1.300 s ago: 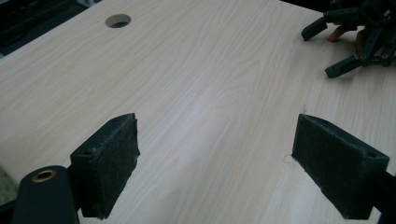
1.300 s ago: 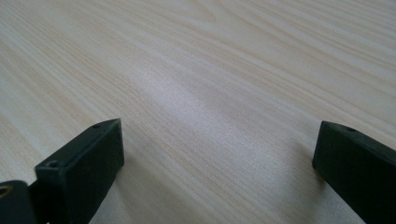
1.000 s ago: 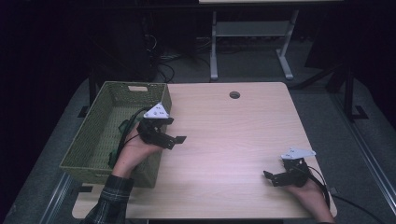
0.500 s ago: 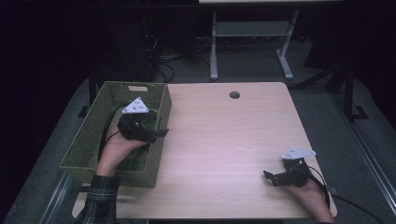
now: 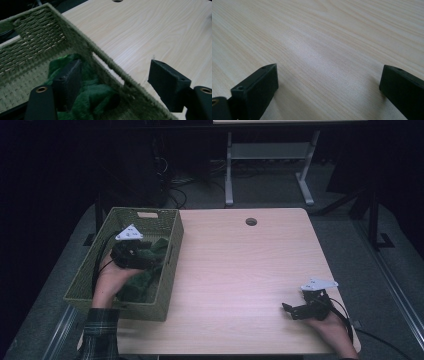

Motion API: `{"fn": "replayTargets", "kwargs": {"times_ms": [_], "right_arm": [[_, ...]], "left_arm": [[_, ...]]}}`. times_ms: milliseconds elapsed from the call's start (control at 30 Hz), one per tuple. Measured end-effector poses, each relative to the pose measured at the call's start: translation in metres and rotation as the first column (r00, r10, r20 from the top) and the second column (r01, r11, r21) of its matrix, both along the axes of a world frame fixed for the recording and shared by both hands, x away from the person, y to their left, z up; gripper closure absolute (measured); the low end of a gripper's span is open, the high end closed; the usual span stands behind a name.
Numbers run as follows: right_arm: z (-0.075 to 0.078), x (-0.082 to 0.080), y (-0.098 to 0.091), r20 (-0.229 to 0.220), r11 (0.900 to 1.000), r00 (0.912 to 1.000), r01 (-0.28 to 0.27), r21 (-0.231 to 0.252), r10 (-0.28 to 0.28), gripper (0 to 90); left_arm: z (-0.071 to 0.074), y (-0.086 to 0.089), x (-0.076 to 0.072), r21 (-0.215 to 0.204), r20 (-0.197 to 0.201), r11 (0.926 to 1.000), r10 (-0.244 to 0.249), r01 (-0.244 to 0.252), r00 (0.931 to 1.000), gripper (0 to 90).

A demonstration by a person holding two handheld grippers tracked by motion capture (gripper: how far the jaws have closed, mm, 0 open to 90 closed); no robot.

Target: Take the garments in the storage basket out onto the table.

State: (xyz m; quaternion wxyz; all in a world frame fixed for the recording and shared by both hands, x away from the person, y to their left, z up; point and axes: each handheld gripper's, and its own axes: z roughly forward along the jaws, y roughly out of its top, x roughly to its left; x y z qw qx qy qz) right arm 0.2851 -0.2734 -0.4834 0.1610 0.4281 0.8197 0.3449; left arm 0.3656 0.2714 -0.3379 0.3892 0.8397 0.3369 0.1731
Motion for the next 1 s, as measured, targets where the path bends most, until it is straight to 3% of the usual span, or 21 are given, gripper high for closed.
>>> {"fn": "replayTargets", "kwargs": {"times_ms": [367,1000], "right_arm": [[0.0,0.0,0.0,-0.001,1.0,1.0,0.001,0.0,-0.001,1.7],[0.0,0.0,0.0,-0.001,1.0,1.0,0.001,0.0,-0.001,1.7]], "left_arm": [[-0.013,0.022,0.007,0.023,-0.016,0.9977,0.064,-0.064,0.9978,36.9],[-0.049,0.041,0.027,0.044,-0.121,0.9927,0.117,-0.112,0.9857,38.4]]}}
